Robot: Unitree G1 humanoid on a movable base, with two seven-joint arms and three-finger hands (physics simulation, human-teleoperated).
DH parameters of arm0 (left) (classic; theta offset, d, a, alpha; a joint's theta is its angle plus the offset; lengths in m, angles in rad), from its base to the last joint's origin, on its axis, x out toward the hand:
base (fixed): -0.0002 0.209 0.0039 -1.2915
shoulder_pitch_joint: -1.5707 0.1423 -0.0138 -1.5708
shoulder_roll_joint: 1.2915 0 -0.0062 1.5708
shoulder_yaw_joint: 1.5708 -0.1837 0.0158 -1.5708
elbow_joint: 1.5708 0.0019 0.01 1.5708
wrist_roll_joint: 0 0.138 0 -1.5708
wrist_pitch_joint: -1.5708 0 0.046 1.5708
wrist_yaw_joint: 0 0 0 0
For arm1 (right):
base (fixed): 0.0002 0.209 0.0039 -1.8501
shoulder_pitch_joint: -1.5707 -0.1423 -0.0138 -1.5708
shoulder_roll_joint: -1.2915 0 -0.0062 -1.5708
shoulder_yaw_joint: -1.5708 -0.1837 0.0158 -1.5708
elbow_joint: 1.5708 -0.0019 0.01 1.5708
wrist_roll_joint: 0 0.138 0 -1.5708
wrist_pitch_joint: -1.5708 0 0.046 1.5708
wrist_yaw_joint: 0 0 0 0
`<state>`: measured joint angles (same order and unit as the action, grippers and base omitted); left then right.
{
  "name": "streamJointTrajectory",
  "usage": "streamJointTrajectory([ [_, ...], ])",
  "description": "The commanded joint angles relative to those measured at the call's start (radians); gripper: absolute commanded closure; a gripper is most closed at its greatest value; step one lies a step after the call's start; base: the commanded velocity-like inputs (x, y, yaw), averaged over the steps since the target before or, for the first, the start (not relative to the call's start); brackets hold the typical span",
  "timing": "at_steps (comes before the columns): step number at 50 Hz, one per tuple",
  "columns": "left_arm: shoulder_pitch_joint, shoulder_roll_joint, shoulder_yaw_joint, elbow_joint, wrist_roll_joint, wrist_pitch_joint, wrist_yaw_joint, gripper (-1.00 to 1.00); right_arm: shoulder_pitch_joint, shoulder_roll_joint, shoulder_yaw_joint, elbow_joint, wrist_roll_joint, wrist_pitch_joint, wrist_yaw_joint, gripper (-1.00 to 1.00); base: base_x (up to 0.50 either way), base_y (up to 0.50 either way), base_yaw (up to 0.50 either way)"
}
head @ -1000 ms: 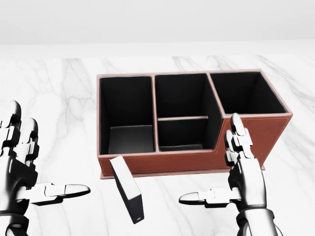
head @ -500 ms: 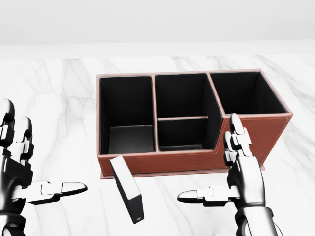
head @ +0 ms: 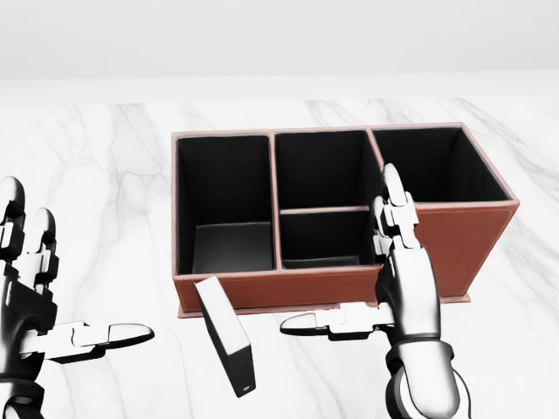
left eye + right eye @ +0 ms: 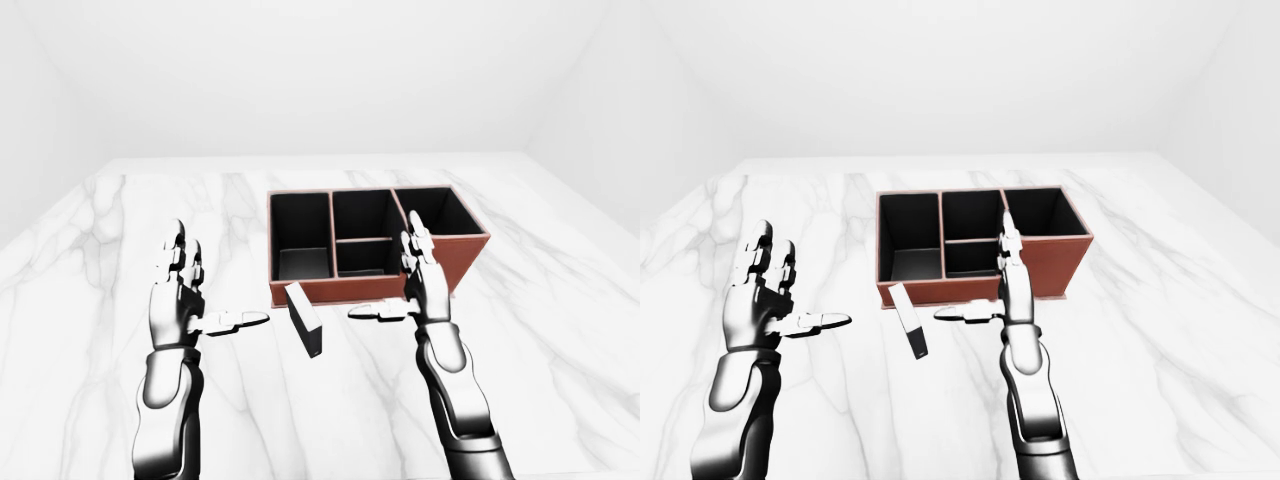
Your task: Pick up the book and place it in the right compartment of the caddy.
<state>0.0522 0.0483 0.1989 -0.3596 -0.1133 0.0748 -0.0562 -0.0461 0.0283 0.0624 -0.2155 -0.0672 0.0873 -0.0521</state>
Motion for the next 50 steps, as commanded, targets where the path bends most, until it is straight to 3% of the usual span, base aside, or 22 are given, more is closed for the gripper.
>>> streamJointTrajectory([
  [1, -0.001, 0.0, 0.002, -0.009, -0.001, 0.008, 0.001, -1.0, -0.019, 0.025, 0.052, -0.026, -0.011, 0.0, -0.03, -1.0, 0.0, 0.0, 0.0],
  [36, 0.005, -0.003, -0.002, -0.016, -0.001, 0.009, 0.001, -1.0, 0.029, 0.044, 0.141, 0.07, -0.049, 0.0, -0.024, -1.0, 0.0, 0.0, 0.0],
  [50, 0.008, -0.004, -0.003, -0.01, 0.001, 0.002, -0.002, -1.0, 0.018, 0.049, 0.135, 0.123, -0.043, 0.0, -0.017, -1.0, 0.0, 0.0, 0.0],
])
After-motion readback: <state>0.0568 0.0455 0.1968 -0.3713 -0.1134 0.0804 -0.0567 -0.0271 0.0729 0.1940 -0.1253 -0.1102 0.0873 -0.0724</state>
